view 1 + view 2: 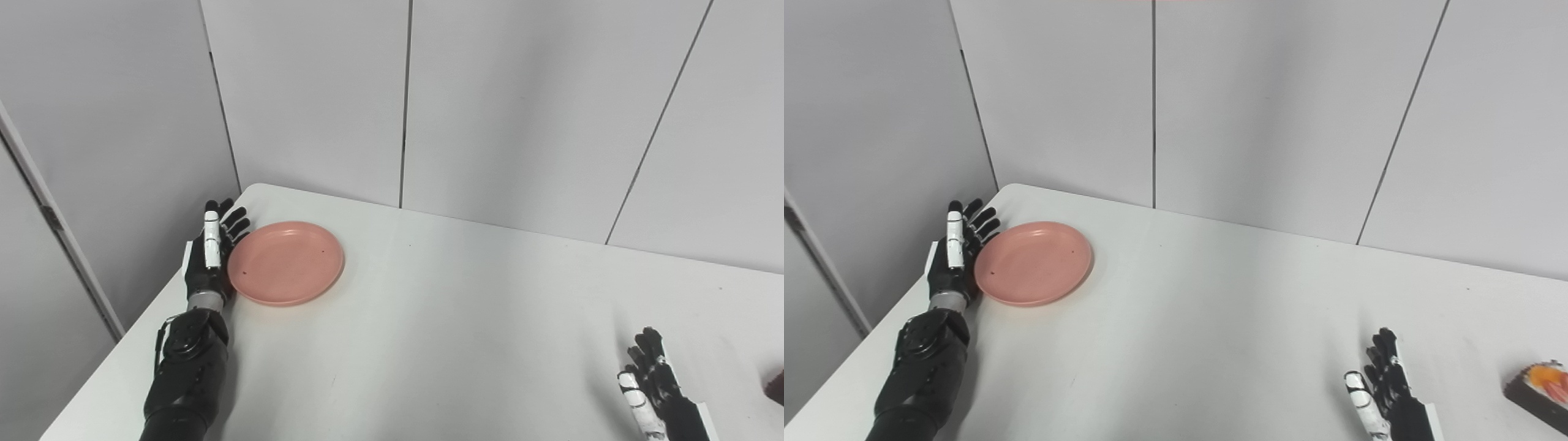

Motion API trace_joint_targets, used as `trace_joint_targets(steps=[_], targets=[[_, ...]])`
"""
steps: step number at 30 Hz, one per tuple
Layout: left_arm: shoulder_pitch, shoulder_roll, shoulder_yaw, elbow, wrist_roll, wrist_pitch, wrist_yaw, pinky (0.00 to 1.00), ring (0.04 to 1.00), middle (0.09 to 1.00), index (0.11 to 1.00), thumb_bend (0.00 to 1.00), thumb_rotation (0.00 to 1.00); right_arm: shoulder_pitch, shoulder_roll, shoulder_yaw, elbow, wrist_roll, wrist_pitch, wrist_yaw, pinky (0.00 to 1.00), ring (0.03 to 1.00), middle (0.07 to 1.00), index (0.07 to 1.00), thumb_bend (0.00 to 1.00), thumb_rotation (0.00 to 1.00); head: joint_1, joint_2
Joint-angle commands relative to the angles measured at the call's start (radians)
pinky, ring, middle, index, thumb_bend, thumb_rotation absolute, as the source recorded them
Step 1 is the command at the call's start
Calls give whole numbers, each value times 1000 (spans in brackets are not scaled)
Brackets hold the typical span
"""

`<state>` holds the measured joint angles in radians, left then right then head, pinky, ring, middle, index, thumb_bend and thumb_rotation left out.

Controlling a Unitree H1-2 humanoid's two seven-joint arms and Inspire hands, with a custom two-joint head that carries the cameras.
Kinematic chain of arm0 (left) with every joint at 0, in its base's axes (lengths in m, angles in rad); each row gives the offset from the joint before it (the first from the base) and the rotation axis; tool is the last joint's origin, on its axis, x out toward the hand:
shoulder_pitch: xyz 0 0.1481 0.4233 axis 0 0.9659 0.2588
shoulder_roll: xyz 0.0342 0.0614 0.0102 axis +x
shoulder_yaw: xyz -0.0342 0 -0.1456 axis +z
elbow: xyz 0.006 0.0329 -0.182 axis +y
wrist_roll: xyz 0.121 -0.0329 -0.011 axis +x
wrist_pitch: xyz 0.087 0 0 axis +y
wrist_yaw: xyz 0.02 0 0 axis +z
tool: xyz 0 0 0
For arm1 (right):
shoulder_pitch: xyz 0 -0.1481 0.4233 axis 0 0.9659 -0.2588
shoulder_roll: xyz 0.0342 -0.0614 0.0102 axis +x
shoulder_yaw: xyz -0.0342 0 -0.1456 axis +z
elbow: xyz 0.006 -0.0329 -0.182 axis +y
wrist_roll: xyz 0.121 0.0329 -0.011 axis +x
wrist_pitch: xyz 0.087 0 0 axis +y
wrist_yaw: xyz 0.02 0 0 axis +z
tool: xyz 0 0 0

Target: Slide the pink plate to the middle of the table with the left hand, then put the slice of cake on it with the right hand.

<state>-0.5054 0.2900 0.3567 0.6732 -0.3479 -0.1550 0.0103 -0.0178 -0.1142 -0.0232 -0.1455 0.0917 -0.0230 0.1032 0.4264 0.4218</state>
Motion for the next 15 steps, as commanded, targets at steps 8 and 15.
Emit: trace_joint_targets(steps=[8, 15], targets=[[-16, 1, -19, -47, -22, 87, -54, 727, 725, 724, 732, 743, 972, -19, -2, -7, -22, 3, -23, -2, 998, 979, 991, 1000, 277, 624, -2, 2], [-14, 1, -64, -64, 2, 109, -80, 742, 739, 736, 736, 758, 969, -22, 1, -6, -14, -6, -40, -6, 990, 973, 986, 1000, 272, 628, -6, 1]])
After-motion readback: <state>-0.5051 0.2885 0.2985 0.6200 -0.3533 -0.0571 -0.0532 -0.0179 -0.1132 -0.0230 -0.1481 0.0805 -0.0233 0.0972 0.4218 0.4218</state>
